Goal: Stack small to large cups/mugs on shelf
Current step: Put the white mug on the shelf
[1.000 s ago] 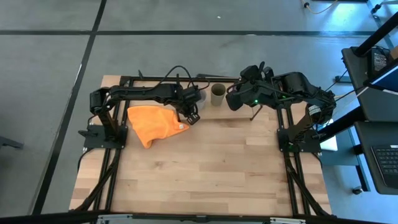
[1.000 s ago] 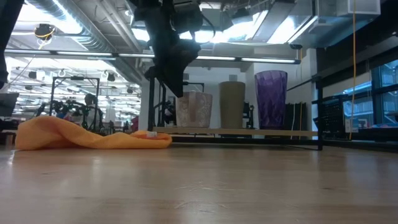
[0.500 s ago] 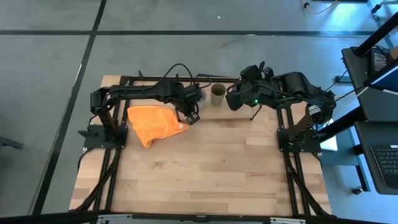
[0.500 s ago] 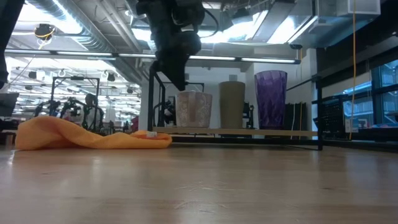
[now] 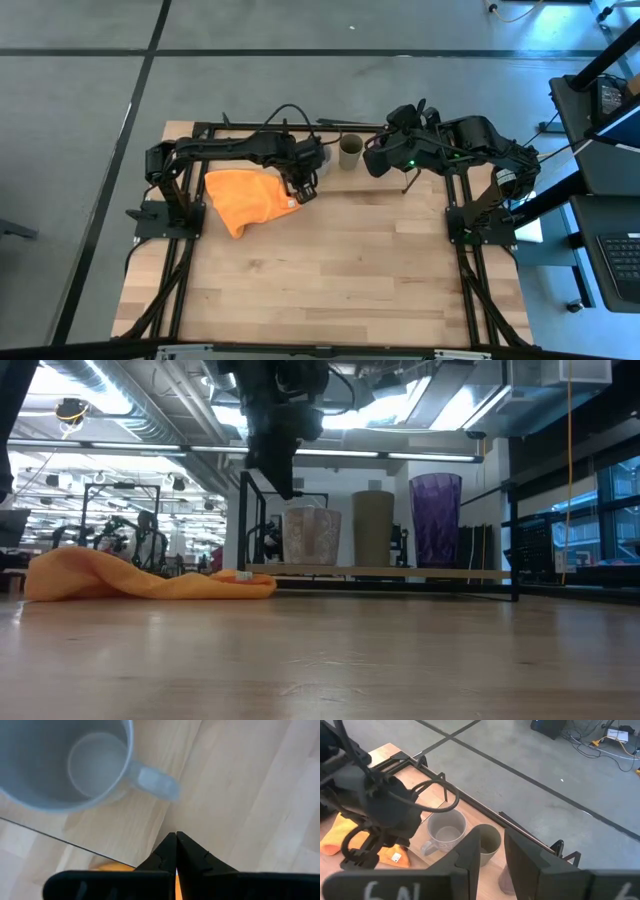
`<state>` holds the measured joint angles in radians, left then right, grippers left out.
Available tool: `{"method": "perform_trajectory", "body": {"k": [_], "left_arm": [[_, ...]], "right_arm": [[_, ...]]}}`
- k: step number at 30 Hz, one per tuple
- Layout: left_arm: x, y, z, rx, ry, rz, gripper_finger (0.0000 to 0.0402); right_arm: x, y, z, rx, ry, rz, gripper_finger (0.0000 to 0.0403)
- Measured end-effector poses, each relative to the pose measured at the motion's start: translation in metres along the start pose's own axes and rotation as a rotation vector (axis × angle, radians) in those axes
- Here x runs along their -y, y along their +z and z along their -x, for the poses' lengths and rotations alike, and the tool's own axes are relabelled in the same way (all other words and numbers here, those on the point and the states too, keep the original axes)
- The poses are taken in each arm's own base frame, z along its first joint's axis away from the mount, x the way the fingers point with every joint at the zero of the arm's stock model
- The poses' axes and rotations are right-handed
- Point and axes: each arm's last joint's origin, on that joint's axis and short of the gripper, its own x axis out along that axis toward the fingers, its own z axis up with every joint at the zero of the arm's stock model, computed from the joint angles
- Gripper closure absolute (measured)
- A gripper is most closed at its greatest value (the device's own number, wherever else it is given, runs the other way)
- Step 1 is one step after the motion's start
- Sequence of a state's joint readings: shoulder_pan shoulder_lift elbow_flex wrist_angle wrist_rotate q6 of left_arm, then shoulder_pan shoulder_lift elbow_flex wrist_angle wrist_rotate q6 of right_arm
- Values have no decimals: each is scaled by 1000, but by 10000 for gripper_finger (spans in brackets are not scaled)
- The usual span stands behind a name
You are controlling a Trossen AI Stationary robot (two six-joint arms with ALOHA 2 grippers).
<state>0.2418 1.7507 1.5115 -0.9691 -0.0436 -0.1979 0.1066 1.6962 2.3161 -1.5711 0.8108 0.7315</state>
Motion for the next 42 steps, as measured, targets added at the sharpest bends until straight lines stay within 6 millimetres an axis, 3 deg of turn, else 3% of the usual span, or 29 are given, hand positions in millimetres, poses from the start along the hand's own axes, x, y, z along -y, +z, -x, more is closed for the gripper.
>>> {"method": "perform_trajectory", "body": {"k": [8, 18, 26, 42], "left_arm": [[-5, 14, 21, 75, 16, -36, 401], [-8, 14, 20, 65, -5, -134, 402], [-1, 15, 1, 12, -8, -171, 402], [-3, 17, 2, 34, -8, -187, 402]], "right_arm": [[0, 0, 0, 0, 0, -1, 312], [0, 0, 0, 0, 0, 0, 312], [0, 0, 0, 0, -1, 0, 312], [0, 0, 0, 5, -6, 0, 312]]}}
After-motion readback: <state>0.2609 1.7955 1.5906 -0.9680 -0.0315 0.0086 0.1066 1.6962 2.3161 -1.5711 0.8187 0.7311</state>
